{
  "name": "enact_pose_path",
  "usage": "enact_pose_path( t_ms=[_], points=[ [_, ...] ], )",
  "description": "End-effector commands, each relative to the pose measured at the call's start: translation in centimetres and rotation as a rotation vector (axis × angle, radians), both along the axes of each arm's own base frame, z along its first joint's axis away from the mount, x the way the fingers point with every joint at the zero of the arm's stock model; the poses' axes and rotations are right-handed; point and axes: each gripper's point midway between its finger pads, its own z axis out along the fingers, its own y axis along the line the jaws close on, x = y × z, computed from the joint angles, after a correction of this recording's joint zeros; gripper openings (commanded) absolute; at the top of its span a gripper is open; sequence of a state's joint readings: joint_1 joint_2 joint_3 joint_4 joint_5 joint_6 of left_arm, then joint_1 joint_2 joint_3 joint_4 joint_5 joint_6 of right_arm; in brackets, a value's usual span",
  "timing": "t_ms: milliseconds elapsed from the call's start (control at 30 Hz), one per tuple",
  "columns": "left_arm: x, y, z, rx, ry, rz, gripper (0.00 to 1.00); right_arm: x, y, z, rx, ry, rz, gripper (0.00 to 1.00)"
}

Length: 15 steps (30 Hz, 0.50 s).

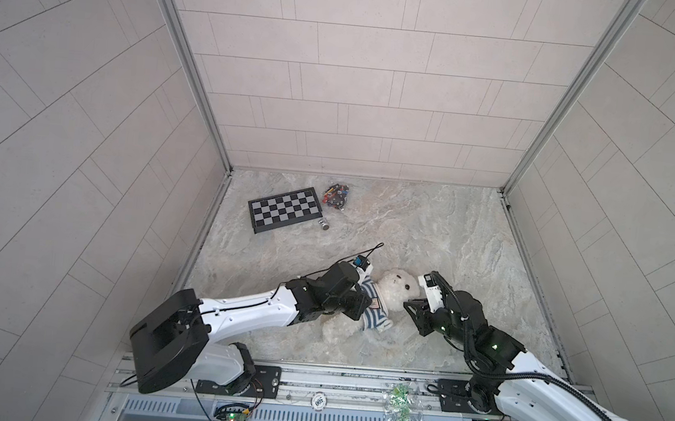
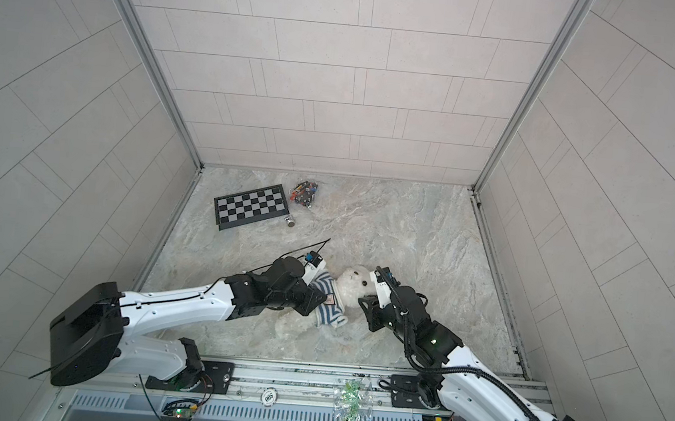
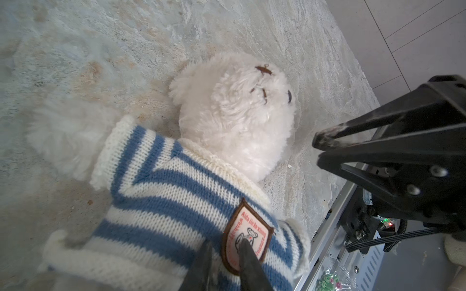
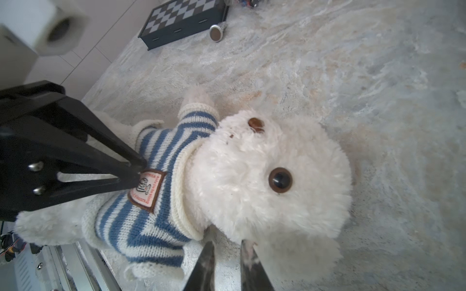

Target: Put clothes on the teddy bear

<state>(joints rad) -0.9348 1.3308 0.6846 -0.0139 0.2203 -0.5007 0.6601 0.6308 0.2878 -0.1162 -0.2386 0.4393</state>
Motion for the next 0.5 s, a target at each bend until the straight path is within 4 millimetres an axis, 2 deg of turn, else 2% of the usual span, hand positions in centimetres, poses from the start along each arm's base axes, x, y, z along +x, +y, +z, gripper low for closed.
enact_pose_path(
  t_ms=[0, 267, 467],
  points=[
    [0.3, 0.7, -1.3, 0.007, 0.023, 0.020, 0.22, -0.9, 0.2, 0.7, -0.006, -0.011, 0.053, 0.22],
    [0.5, 1.8, -1.9, -0.002, 0.045, 0.055, 0.17, -3.2, 1.7, 1.3, 0.009, -0.055, 0.153, 0.20],
    [0.4, 2.2, -2.1, -0.024, 0.056, 0.069, 0.15, -4.0, 3.3, 0.8, 0.008, -0.059, 0.188, 0.14]
  ],
)
